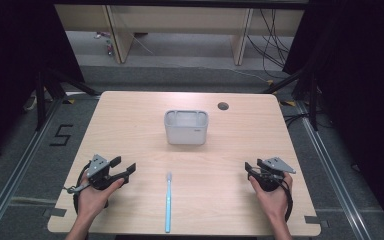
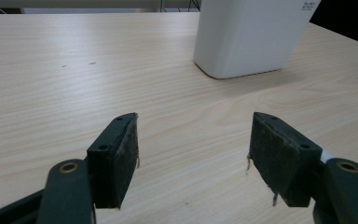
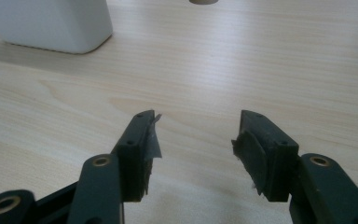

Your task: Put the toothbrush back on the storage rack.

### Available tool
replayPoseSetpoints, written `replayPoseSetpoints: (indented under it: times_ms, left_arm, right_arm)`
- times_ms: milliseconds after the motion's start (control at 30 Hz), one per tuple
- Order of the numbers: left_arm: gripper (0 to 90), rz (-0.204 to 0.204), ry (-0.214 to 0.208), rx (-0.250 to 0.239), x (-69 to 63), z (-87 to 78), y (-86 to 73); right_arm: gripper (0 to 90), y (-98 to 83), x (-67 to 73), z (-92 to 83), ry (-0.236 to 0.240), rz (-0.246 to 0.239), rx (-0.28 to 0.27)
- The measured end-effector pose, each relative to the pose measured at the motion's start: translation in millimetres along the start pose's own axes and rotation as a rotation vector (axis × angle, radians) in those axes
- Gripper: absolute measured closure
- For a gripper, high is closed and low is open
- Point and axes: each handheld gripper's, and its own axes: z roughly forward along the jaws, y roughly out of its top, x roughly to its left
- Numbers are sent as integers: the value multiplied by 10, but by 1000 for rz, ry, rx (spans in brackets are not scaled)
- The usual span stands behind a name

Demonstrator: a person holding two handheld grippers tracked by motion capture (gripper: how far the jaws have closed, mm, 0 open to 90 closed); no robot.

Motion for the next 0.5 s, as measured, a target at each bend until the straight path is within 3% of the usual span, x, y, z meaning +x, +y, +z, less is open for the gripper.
replayPoseSetpoints:
  times_ms: [67, 100, 167, 200, 300, 333, 400, 433, 467, 500]
  left_arm:
    - [359, -7, -5, 2, -23, -5, 12]
    - [370, -7, -6, 2, -43, -13, 21]
    - [392, -13, -7, 8, -91, -29, 43]
    - [397, -25, -12, 31, -135, -53, 74]
    - [396, -18, -16, 48, -179, -65, 114]
    - [399, -24, -8, 96, -244, -74, 169]
    - [388, -20, -21, 189, -310, -66, 235]
    - [380, -20, -21, 189, -310, -66, 235]
    - [367, -2, -20, 293, -388, -54, 312]
    - [352, 5, -26, 320, -407, -40, 331]
  right_arm:
    - [440, -10, 2, -12, -29, -14, -12]
    - [434, -15, 11, -10, -12, 19, -16]
    - [433, -21, 11, -17, -34, 14, -13]
    - [430, -21, 30, -43, -28, 48, 0]
    - [430, -19, 6, -49, -32, 22, -1]
    - [430, -17, 34, -44, -27, 52, 7]
    - [431, -9, 14, -36, -25, 30, 10]
    - [431, -9, 14, -36, -25, 30, 10]
    - [432, -1, 46, -47, -37, 68, 41]
    - [432, 6, 53, -52, -39, 78, 39]
